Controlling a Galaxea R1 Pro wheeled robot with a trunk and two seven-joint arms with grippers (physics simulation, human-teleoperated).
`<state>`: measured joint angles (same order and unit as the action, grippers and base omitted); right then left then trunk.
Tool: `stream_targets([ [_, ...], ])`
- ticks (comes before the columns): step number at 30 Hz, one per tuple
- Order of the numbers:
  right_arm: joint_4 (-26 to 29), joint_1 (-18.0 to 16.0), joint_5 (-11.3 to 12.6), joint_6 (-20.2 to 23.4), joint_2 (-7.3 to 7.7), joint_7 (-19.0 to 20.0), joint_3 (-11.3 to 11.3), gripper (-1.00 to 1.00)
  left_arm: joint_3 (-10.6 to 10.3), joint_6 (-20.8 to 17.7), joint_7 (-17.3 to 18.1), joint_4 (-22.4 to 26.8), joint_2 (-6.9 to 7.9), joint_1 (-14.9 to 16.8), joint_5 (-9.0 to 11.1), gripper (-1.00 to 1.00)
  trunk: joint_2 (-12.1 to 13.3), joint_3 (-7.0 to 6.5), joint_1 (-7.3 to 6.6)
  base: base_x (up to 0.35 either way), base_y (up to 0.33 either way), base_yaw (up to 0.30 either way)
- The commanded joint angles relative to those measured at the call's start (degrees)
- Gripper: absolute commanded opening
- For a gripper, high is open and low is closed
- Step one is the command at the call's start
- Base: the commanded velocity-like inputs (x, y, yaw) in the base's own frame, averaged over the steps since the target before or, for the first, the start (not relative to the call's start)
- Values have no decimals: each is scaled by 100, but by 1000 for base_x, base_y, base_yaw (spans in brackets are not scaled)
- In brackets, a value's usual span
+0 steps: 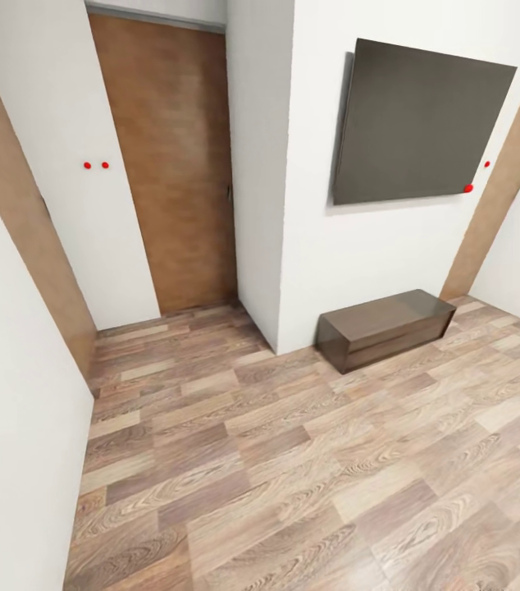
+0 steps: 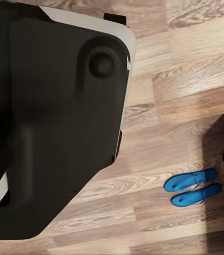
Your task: In the bedroom, move the book from the bed onto either nightstand, and place the two sandals side by side next to the bed.
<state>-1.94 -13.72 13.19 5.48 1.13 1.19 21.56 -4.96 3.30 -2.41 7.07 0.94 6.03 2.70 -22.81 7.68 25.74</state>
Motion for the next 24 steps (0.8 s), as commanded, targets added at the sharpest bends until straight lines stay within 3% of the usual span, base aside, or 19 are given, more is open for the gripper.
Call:
stream_targets([
  [1, -8, -8, 57, 8, 0, 13, 47, 100, -49, 18, -23, -3, 2, 4, 29, 100, -10, 3, 4, 113, 113, -177],
  [13, -8, -8, 59, 9, -6, 15, 48, 100, -49, 15, -23, -3, 2, 4, 29, 100, -10, -90, 4, 157, 143, -168],
  [24, -8, -8, 60, 6, -7, 21, 48, 100, -49, 15, -23, -3, -3, 4, 27, 100, -10, -179, 4, 277, 93, -159],
])
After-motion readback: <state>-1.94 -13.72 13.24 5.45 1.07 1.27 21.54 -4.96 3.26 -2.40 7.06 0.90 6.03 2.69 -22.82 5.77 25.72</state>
